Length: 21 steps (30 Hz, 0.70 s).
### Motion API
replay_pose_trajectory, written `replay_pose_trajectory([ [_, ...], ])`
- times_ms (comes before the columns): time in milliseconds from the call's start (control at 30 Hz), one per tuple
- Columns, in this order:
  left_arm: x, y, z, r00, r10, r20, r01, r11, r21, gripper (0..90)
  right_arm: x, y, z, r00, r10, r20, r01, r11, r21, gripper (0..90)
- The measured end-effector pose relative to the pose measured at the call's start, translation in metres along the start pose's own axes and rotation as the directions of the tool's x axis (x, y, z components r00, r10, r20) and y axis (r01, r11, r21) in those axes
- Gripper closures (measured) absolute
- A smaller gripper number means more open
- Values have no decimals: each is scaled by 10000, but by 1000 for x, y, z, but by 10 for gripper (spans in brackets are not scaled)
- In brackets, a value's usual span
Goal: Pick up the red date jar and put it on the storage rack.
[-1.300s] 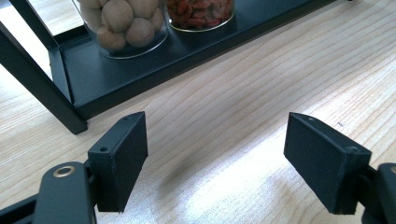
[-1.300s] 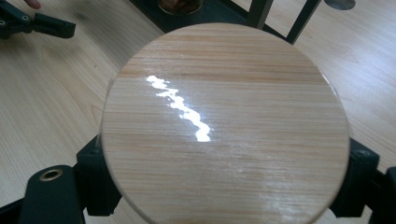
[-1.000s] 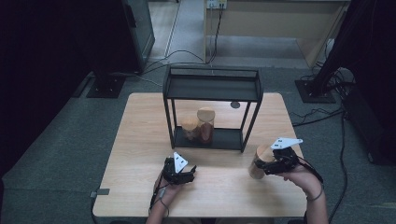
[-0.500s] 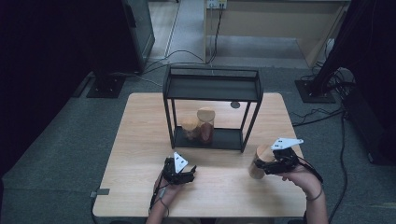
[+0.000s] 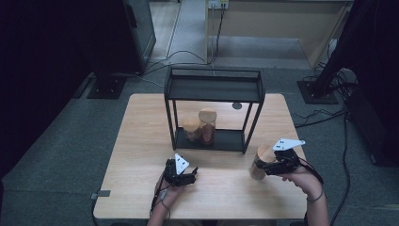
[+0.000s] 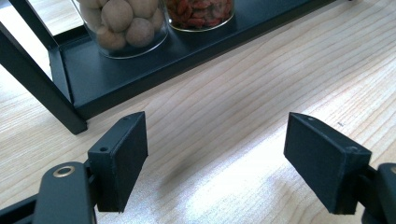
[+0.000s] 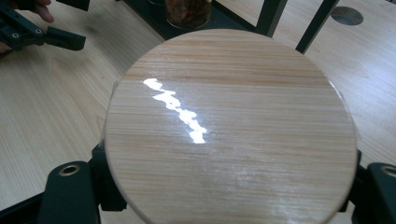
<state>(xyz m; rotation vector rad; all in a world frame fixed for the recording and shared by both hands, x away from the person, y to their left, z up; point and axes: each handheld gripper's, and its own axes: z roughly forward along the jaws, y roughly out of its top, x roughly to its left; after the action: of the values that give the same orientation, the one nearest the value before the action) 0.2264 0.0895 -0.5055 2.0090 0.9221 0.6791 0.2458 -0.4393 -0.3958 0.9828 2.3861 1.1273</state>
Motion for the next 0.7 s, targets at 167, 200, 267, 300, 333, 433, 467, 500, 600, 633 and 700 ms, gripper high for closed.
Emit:
replay_pose_trajectory([
  [167, 0, 0, 0, 10000, -3, 5, 3, 10000, -5, 217, 0, 0, 0, 10000, 37, -38, -37, 10000, -45, 247],
  [200, 0, 0, 0, 10000, -6, 3, 6, 10000, -10, 217, 0, 0, 0, 10000, 37, -66, -38, 10000, -70, 247],
  [267, 0, 0, 0, 10000, -3, 4, 3, 10000, -7, 217, 0, 0, 0, 9999, 10, -106, -11, 9999, -125, 247],
  [300, 0, 0, 0, 10000, -4, 4, 4, 10000, -7, 217, 0, 0, 0, 9999, -10, -109, 8, 9999, -155, 247],
  [333, 0, 0, 0, 10000, -1, 4, 1, 10000, -5, 217, 0, -1, 0, 9999, -23, -106, 21, 9998, -192, 247],
  [433, 0, 0, 0, 10000, 1, -1, -1, 10000, -1, 217, 1, -1, -1, 10000, -31, -29, 30, 9997, -259, 247],
  [467, 0, 0, 0, 10000, 1, -1, -1, 10000, -1, 217, 2, -1, -1, 10000, -51, 40, 52, 9996, -273, 247],
  [500, 0, 0, 0, 10000, 1, -1, -1, 10000, -1, 217, 3, -1, -1, 9999, -75, 86, 77, 9996, -284, 247],
  [600, 0, 0, 0, 10000, 0, 1, 0, 10000, 0, 217, 5, -2, -1, 9996, -141, 246, 150, 9992, -369, 247],
  [633, 0, 0, 0, 10000, -2, -1, 2, 10000, -1, 217, 6, -2, -1, 9995, -144, 276, 155, 9991, -404, 247],
  [700, 0, 0, 0, 10000, 0, -3, 0, 10000, -2, 217, 6, -2, -1, 9995, -100, 311, 114, 9989, -464, 247],
])
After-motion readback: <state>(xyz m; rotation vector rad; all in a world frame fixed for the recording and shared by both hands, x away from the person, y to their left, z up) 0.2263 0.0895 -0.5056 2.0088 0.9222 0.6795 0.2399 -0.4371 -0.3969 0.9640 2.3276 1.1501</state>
